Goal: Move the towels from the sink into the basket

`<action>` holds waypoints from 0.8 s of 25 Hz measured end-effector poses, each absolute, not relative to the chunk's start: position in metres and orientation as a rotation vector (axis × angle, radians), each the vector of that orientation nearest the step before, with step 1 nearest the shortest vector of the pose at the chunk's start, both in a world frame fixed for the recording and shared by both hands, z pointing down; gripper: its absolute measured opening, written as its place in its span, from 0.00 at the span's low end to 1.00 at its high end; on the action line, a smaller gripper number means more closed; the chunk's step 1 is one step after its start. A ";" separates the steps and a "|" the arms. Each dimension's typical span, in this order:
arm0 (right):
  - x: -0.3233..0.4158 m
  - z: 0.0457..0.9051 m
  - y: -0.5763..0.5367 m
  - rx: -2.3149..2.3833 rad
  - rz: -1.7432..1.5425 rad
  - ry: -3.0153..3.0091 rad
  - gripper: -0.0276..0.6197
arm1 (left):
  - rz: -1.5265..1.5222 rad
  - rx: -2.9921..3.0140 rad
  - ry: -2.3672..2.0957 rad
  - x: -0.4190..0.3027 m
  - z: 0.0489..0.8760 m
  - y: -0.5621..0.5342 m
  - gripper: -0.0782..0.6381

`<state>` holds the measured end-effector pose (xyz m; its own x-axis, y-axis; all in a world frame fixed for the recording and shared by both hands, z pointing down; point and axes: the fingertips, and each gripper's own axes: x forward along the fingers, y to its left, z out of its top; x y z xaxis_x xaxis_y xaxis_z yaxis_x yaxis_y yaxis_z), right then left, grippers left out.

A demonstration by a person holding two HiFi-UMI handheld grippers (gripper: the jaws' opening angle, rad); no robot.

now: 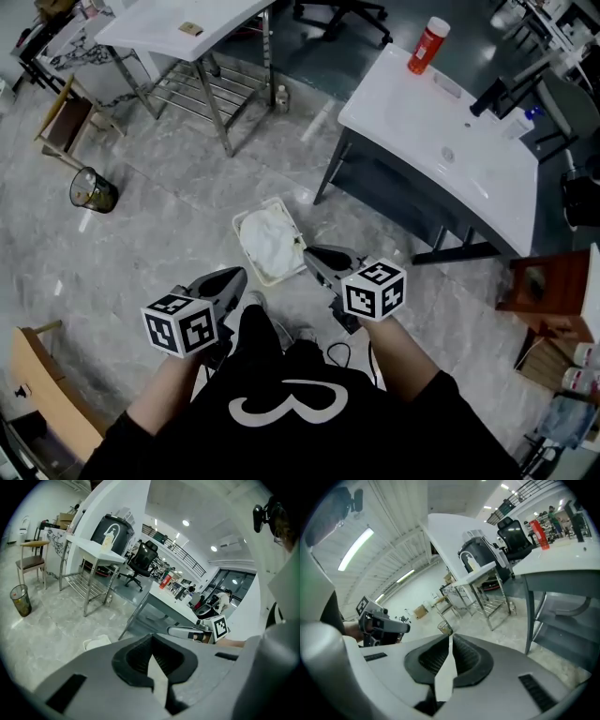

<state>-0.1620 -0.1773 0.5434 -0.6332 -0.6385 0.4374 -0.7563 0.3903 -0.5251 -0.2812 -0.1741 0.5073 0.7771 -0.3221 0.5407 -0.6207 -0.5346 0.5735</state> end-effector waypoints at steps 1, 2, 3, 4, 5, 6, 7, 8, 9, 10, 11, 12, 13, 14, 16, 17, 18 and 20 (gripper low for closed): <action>-0.159 0.530 -0.172 1.256 1.052 -2.510 0.08 | 0.463 2.183 -0.693 -0.277 0.499 -0.168 0.12; -0.157 0.516 -0.167 1.254 1.034 -2.541 0.06 | 0.446 2.198 -0.687 -0.273 0.490 -0.162 0.12; -0.155 0.502 -0.162 1.253 1.016 -2.572 0.05 | 0.428 2.214 -0.682 -0.269 0.480 -0.157 0.12; -0.154 0.488 -0.158 1.250 0.999 -2.603 0.05 | 0.409 2.232 -0.677 -0.265 0.469 -0.151 0.12; -0.154 0.474 -0.154 1.246 0.983 -2.632 0.05 | 0.389 2.251 -0.672 -0.261 0.459 -0.145 0.12; -0.154 0.459 -0.150 1.240 0.963 -2.661 0.05 | 0.368 2.270 -0.669 -0.258 0.448 -0.140 0.12; -0.154 0.445 -0.147 1.231 0.938 -2.688 0.05 | 0.346 2.290 -0.666 -0.255 0.436 -0.135 0.12; -0.156 0.431 -0.143 1.218 0.910 -2.714 0.05 | 0.323 2.310 -0.664 -0.252 0.425 -0.130 0.12; -0.157 0.417 -0.138 1.201 0.876 -2.738 0.05 | 0.298 2.329 -0.663 -0.249 0.414 -0.126 0.12; -0.159 0.404 -0.133 1.182 0.838 -2.761 0.05 | 0.271 2.350 -0.662 -0.247 0.402 -0.122 0.12; -0.161 0.390 -0.128 1.162 0.797 -2.782 0.05 | 0.244 2.371 -0.664 -0.246 0.390 -0.118 0.12; -0.163 0.378 -0.122 1.143 0.756 -2.802 0.05 | 0.217 2.395 -0.666 -0.245 0.378 -0.115 0.12; -0.164 0.366 -0.117 1.129 0.717 -2.821 0.05 | 0.192 2.420 -0.670 -0.244 0.366 -0.112 0.12; -0.165 0.355 -0.112 1.120 0.684 -2.837 0.05 | 0.170 2.446 -0.674 -0.243 0.355 -0.109 0.12; -0.164 0.334 -0.100 1.116 0.635 -2.865 0.05 | 0.138 2.491 -0.677 -0.240 0.334 -0.100 0.12; -0.163 0.325 -0.094 1.117 0.616 -2.879 0.05 | 0.127 2.510 -0.675 -0.239 0.325 -0.095 0.12; -0.162 0.316 -0.088 1.118 0.597 -2.893 0.05 | 0.117 2.530 -0.673 -0.238 0.316 -0.090 0.12; -0.161 0.300 -0.078 1.120 0.554 -2.917 0.05 | 0.096 2.570 -0.673 -0.235 0.302 -0.081 0.12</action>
<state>-0.1608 -0.0781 0.3005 -0.7505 -0.6542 0.0937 -0.6430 0.6900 -0.3324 -0.2352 -0.0815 0.3018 0.8767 -0.4446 0.1834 -0.4781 -0.7646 0.4322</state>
